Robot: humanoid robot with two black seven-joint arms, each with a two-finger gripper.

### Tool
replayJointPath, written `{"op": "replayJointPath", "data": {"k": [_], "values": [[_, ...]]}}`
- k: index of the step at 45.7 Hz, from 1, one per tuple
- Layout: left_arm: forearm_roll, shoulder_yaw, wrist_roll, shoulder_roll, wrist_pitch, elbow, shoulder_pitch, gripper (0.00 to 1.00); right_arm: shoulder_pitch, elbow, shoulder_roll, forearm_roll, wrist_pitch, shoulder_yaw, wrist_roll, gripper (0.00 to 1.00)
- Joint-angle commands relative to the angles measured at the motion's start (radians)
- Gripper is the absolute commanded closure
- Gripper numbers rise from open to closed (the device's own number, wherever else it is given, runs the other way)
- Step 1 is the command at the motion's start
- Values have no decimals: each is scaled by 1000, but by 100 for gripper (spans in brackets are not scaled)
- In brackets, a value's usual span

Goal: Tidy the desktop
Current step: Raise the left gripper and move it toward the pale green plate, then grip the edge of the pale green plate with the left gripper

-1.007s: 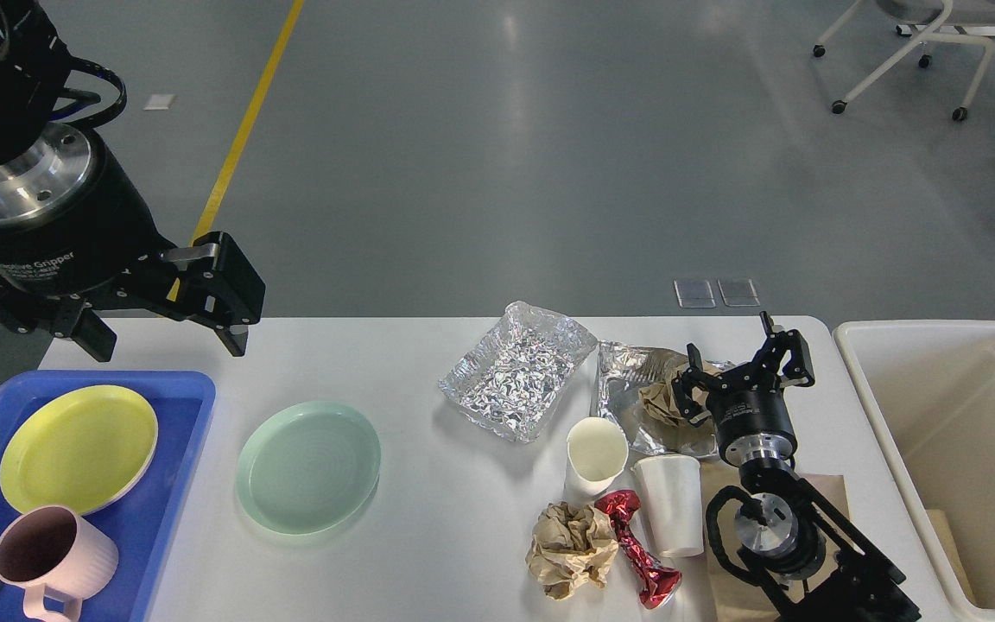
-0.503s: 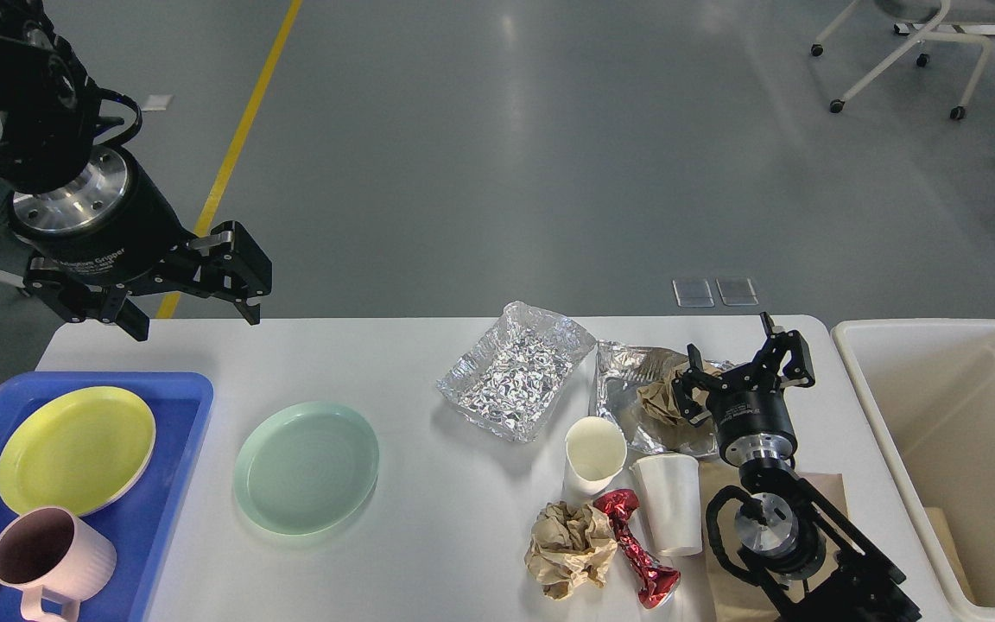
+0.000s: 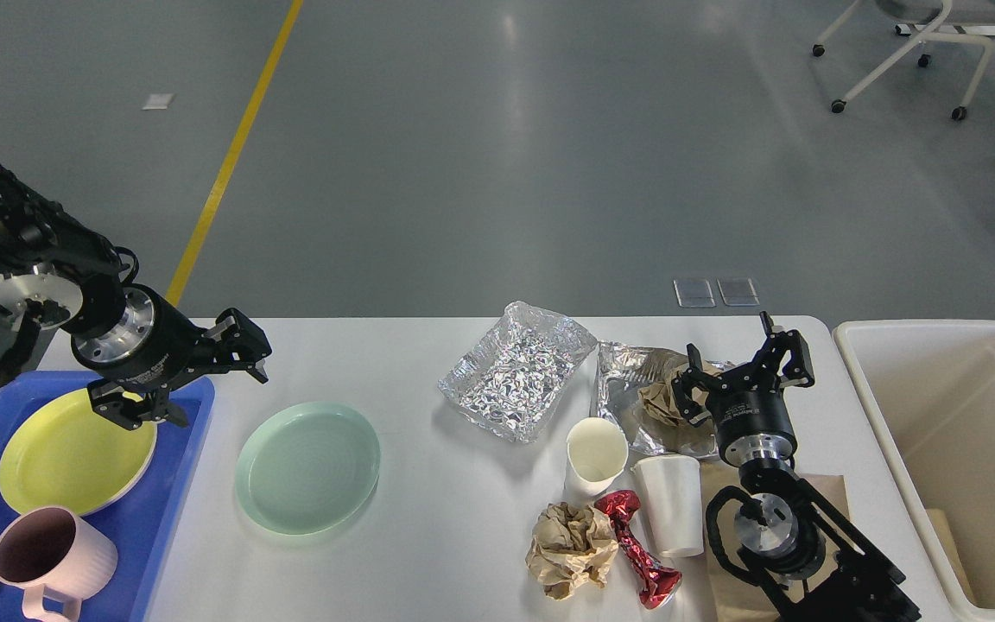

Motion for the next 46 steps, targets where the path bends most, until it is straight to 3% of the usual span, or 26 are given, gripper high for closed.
{"op": "replayJointPath", "data": {"k": [1, 7, 12, 28, 46], "values": [[-123, -39, 2, -6, 164, 31, 134, 8, 0, 0, 0, -1, 0, 0, 0, 0], [-162, -128, 6, -10, 249, 62, 237, 7, 0, 0, 0, -1, 0, 0, 0, 0], [-148, -145, 6, -19, 243, 94, 295, 4, 0, 0, 0, -1, 0, 0, 0, 0], [-134, -130, -6, -32, 241, 108, 327, 4, 1, 0, 0, 1, 0, 0, 0, 0], [-136, -142, -1, -70, 255, 221, 463, 4, 0, 0, 0, 1, 0, 0, 0, 0]]}}
